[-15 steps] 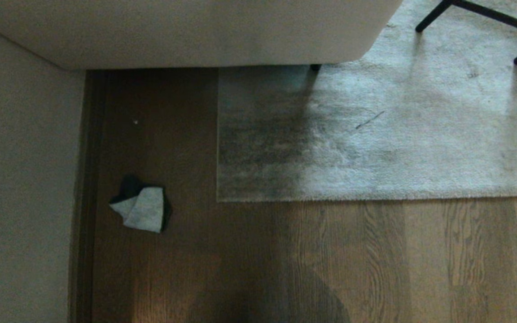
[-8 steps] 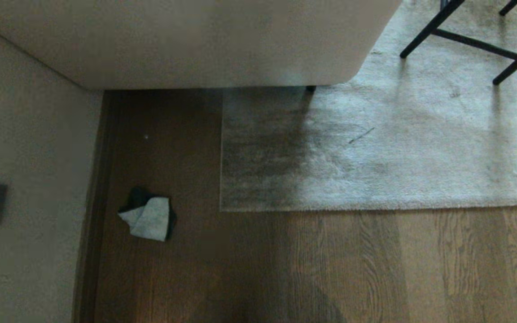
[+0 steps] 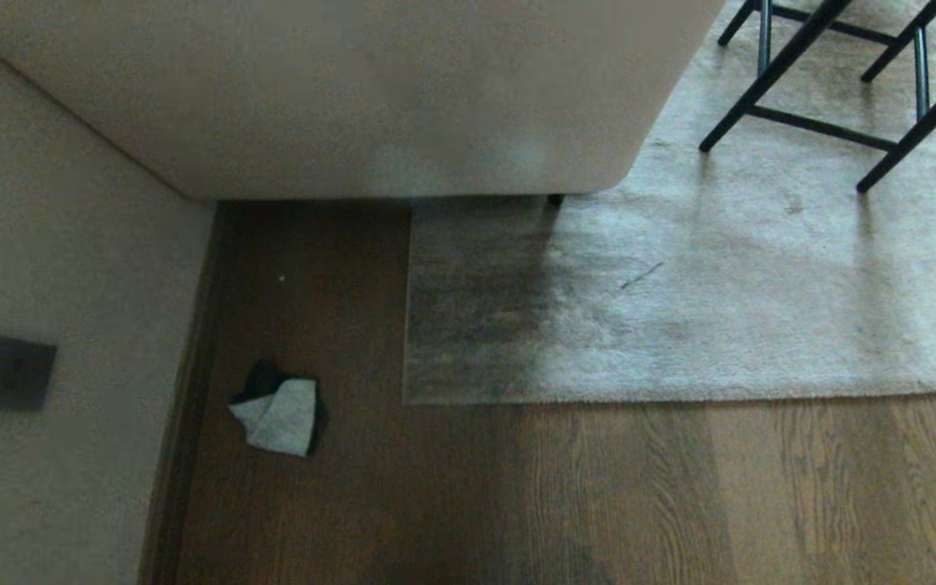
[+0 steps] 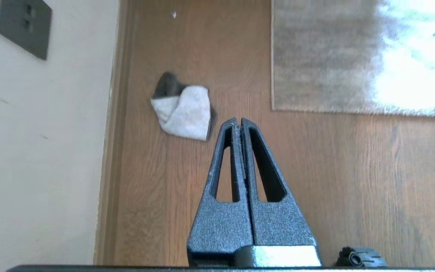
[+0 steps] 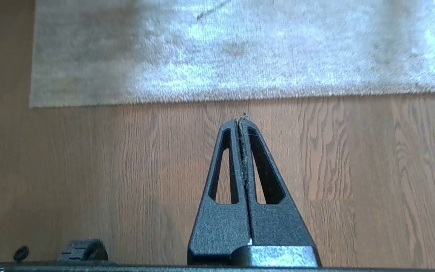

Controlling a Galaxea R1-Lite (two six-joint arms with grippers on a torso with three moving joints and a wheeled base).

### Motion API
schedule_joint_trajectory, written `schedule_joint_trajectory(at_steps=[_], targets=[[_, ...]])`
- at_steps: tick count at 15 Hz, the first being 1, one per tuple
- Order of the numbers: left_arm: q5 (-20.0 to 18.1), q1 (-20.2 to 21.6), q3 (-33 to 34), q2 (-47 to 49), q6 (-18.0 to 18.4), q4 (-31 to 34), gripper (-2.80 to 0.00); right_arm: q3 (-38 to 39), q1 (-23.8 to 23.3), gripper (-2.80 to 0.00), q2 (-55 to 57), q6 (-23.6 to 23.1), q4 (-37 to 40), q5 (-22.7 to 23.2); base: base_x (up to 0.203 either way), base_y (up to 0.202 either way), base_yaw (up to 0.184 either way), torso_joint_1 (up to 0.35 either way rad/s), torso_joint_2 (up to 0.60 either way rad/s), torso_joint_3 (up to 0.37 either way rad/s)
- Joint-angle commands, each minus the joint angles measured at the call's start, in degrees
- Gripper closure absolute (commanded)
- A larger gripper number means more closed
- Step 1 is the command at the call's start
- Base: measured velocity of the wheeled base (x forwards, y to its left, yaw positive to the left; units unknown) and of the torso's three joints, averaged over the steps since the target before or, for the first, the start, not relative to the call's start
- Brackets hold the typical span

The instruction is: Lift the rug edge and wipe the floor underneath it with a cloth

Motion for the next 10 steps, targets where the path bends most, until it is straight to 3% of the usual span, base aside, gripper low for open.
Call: schedule_joint_trajectory(at_steps=[1,10], targets=[[0.08,0.01,0.02,0.0,-0.08,-0.04,0.0,0.0,0.0,0.0,0.02,0.0,-0.04,0.0,0.0,0.0,0.0,0.003,0.0,0.203],[0.08,0.01,0.02,0.0,-0.17,-0.04,0.0,0.0,0.0,0.0,0.02,0.0,-0.04,0.0,0.0,0.0,0.0,0.001,0.0,0.204]])
